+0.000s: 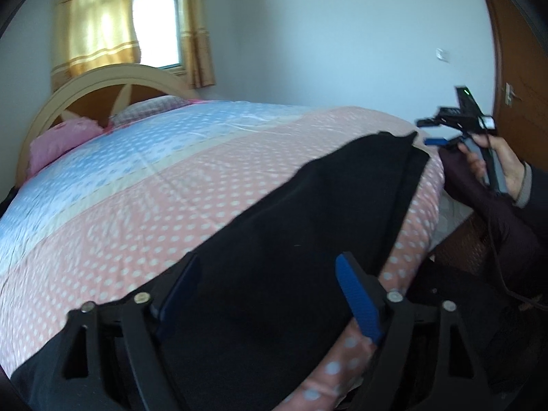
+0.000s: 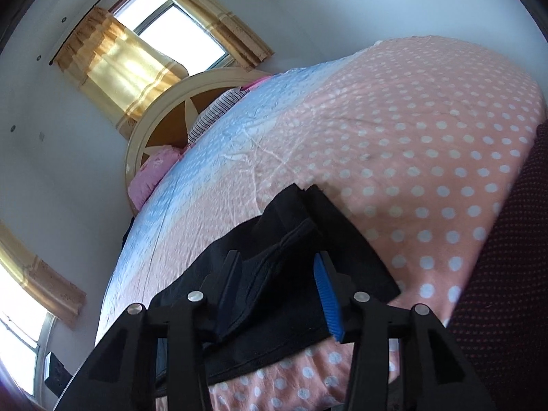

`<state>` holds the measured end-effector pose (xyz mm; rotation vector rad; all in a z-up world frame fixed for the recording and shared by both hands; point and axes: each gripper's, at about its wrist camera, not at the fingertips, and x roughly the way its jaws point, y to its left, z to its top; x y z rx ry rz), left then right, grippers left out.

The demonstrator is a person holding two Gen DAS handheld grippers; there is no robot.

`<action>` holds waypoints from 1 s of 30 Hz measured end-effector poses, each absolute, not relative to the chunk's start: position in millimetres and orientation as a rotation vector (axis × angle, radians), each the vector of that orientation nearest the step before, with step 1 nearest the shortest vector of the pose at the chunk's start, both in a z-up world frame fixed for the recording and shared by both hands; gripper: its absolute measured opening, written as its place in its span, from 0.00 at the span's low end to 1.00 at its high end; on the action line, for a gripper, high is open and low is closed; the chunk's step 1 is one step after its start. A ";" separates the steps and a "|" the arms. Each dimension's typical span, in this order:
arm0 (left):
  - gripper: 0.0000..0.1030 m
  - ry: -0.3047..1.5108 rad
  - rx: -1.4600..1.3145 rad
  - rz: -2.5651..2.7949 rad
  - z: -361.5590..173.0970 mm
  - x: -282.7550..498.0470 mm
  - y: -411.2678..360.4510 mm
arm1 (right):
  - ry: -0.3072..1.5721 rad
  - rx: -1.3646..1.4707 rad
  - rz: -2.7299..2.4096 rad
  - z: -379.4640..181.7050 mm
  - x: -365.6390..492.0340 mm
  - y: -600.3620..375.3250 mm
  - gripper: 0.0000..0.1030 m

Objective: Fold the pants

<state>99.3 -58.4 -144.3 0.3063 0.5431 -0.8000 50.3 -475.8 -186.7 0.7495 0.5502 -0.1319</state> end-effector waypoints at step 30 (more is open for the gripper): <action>0.03 0.668 0.497 -1.019 -158.8 90.2 -140.4 | 0.465 0.649 -0.085 -164.8 51.6 -470.5 0.06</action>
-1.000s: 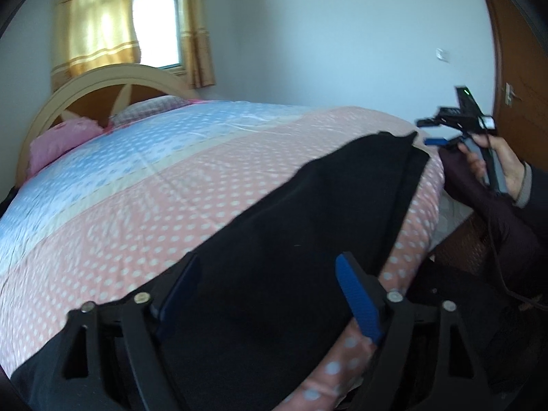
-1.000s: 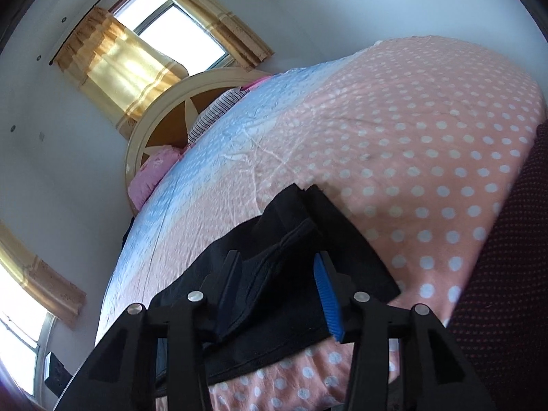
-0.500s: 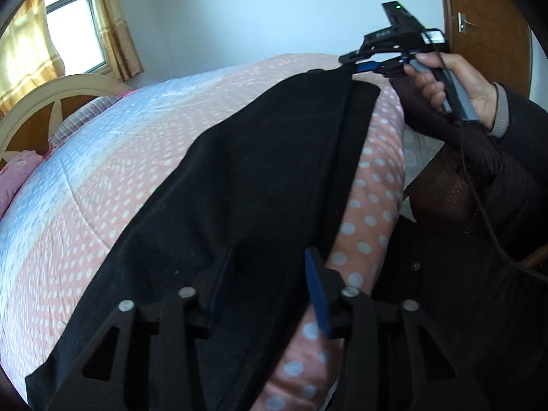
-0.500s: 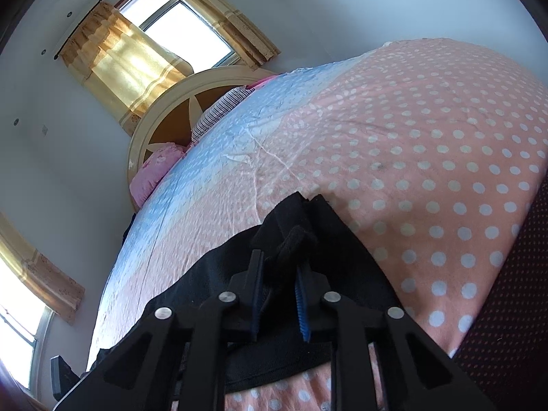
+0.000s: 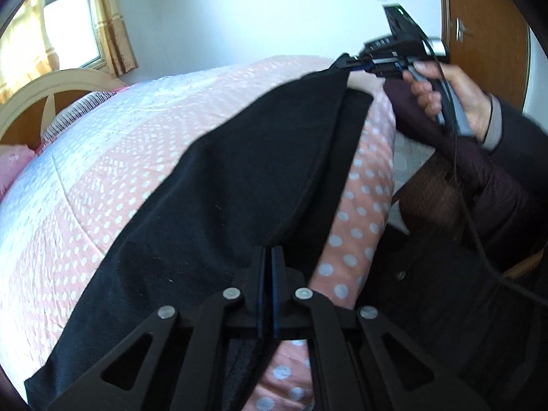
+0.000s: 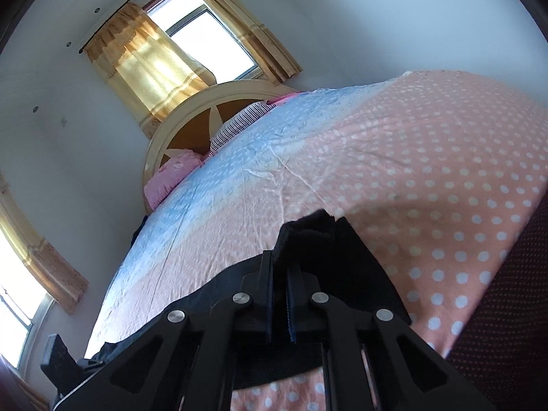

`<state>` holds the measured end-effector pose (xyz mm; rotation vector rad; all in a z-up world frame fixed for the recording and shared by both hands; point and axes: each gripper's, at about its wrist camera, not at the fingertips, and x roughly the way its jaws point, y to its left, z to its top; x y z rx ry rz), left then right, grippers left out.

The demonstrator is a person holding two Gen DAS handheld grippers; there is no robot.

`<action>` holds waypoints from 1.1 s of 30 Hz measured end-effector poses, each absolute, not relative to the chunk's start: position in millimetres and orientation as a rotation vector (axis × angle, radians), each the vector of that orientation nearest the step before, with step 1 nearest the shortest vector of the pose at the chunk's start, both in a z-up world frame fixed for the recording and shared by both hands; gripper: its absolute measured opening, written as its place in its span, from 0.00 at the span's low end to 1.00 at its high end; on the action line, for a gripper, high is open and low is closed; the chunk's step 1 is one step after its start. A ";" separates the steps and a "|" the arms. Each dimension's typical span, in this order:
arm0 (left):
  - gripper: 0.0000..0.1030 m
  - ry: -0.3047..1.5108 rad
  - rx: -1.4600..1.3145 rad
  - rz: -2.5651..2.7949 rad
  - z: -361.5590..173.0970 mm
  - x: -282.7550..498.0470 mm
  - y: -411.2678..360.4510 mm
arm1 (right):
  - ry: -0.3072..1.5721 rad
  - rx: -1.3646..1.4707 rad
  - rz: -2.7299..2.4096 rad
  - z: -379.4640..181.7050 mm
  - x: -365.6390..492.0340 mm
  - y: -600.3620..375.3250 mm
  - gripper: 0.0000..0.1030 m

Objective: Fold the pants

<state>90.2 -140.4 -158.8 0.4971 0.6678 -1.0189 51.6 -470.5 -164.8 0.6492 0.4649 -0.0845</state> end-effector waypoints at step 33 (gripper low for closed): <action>0.75 0.576 0.301 -0.790 -143.4 111.9 -47.7 | 0.641 0.542 -0.160 -182.6 125.9 -493.7 0.39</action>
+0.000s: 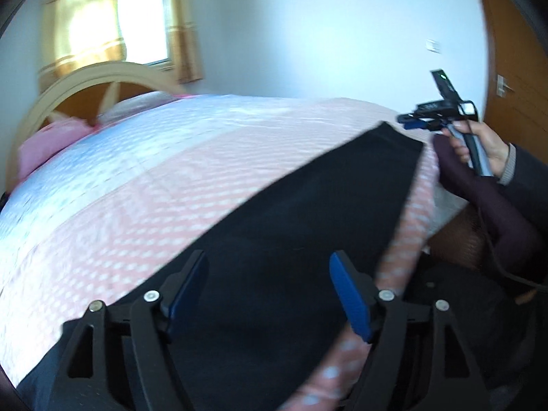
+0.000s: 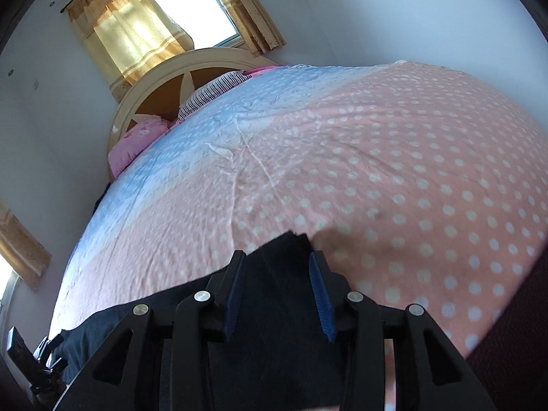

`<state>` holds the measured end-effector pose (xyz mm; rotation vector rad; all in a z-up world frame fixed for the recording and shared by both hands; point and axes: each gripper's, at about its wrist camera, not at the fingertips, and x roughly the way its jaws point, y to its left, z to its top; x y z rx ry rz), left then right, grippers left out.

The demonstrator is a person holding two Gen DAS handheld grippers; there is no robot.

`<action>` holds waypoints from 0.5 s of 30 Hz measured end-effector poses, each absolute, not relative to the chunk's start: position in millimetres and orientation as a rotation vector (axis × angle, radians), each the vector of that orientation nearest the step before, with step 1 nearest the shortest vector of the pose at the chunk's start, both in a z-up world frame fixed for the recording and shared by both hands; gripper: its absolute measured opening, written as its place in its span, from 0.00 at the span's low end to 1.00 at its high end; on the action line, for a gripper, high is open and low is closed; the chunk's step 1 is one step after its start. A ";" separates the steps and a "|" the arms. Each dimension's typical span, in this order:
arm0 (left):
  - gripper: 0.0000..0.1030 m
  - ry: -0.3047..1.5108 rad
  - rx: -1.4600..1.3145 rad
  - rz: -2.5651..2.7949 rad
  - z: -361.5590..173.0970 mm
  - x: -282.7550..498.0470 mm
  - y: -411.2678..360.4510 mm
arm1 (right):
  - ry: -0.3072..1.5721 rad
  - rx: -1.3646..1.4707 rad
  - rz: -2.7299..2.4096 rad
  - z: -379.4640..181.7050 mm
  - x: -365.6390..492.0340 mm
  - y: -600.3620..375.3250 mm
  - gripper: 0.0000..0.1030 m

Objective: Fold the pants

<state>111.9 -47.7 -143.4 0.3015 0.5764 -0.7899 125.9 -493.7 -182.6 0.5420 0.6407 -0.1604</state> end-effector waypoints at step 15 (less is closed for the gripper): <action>0.76 0.667 0.161 -0.647 -173.3 137.3 -13.6 | 0.671 0.497 -0.163 -188.9 136.2 -500.1 0.07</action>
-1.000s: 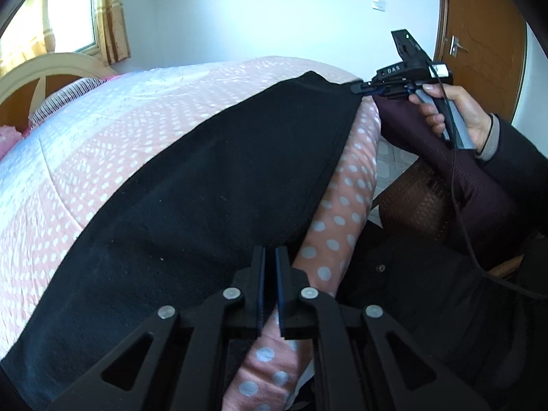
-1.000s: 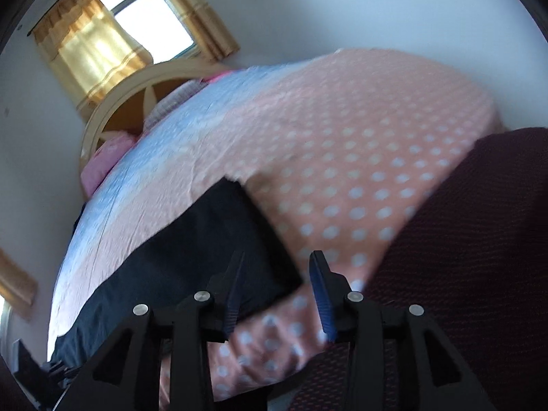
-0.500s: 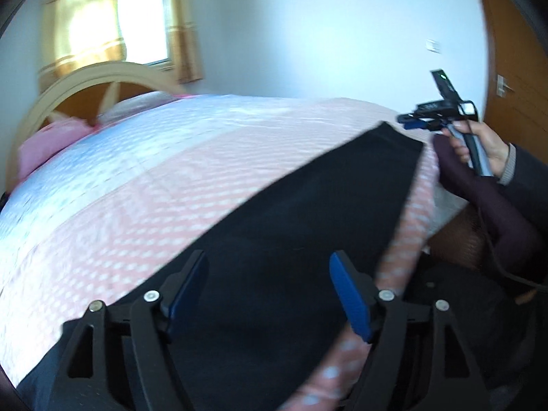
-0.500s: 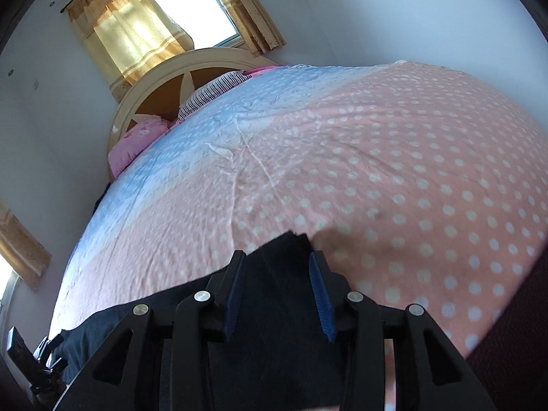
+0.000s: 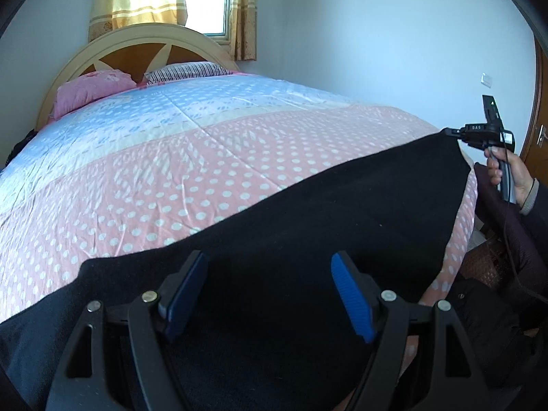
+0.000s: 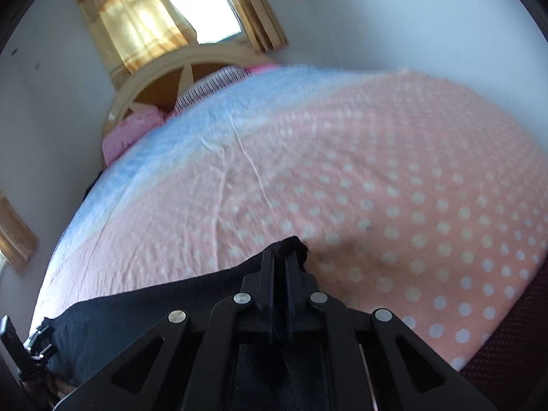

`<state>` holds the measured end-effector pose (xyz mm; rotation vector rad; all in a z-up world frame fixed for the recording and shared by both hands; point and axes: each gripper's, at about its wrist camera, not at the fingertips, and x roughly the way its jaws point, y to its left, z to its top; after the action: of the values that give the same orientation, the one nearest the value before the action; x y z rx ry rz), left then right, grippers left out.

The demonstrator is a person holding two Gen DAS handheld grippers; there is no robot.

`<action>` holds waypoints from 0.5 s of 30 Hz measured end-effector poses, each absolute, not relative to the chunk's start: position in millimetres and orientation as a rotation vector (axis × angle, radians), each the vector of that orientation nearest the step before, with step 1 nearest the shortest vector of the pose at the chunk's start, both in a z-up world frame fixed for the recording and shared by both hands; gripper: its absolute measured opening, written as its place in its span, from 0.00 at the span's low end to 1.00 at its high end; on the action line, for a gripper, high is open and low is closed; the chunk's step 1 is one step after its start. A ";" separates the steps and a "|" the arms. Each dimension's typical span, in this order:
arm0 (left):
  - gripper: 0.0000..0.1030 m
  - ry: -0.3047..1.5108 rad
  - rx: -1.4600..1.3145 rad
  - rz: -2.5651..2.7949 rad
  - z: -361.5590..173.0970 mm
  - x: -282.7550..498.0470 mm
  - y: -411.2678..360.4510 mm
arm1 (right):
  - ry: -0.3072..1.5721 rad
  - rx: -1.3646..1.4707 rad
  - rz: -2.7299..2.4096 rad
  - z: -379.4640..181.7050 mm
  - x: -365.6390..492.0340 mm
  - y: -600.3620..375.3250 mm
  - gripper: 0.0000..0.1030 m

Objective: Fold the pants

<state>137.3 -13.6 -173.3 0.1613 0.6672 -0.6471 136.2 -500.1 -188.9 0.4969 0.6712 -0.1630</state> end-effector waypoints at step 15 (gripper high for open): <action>0.77 0.639 0.160 -0.640 -174.0 134.6 -5.3 | 0.852 0.475 -0.196 -177.7 71.7 -482.2 0.36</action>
<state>134.6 -5.3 -174.0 0.1600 0.6387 -0.6403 71.7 -482.2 -177.7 0.4752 0.8523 -0.1962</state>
